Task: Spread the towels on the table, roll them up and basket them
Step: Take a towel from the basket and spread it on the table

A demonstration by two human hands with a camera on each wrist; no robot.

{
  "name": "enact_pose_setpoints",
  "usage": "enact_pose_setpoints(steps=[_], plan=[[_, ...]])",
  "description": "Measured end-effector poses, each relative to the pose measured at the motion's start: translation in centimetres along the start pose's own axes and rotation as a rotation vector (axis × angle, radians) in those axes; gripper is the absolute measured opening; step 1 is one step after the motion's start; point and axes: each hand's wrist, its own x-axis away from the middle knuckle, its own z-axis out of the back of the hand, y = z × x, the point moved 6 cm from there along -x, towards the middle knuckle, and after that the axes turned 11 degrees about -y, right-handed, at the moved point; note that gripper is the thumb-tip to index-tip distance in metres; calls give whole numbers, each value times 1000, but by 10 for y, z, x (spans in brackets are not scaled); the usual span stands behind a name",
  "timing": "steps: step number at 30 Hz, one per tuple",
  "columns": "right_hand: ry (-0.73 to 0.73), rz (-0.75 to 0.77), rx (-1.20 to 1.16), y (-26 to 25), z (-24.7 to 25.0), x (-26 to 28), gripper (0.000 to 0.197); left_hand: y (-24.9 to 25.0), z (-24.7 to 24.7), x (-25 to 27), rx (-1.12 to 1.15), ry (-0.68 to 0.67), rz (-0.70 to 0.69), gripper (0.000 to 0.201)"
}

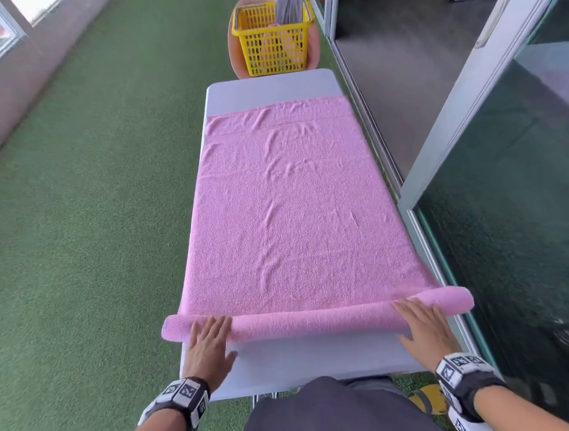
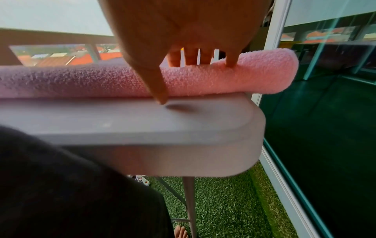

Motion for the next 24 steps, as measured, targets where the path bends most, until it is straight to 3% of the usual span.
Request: enact_pose_setpoints(steps=[1, 4, 5, 7, 9, 12, 15, 17, 20, 24], plan=[[-15, -13, 18, 0, -2, 5, 59, 1, 0, 2, -9, 17, -7, 67], [-49, -82, 38, -2, 9, 7, 48, 2, 8, 3, 26, 149, -11, 19], [-49, -87, 47, -3, 15, 2, 46, 3, 14, 1, 32, 174, -11, 11], [-69, -89, 23, -1, 23, -10, 48, 4, 20, -6, 16, 156, 4, 43], [4, -80, -38, 2, 36, -17, 51, 3, 25, -15, 35, 197, 11, 62], [149, -97, -89, 14, 41, -16, 45, 10, 20, -20, 91, 125, 12, 59], [-31, -89, -77, 26, 9, -12, 61, 12, 8, -19, 22, 44, -19, 76], [-82, -65, -28, 27, -5, -11, 65, 13, 11, -16, 29, 87, -25, 68], [28, -57, -112, 13, 1, -13, 62, 9, 24, -10, 9, 244, -30, 47], [96, 17, -91, -29, -8, -18, 67, -25, 23, 10, 37, 259, 43, 38]])
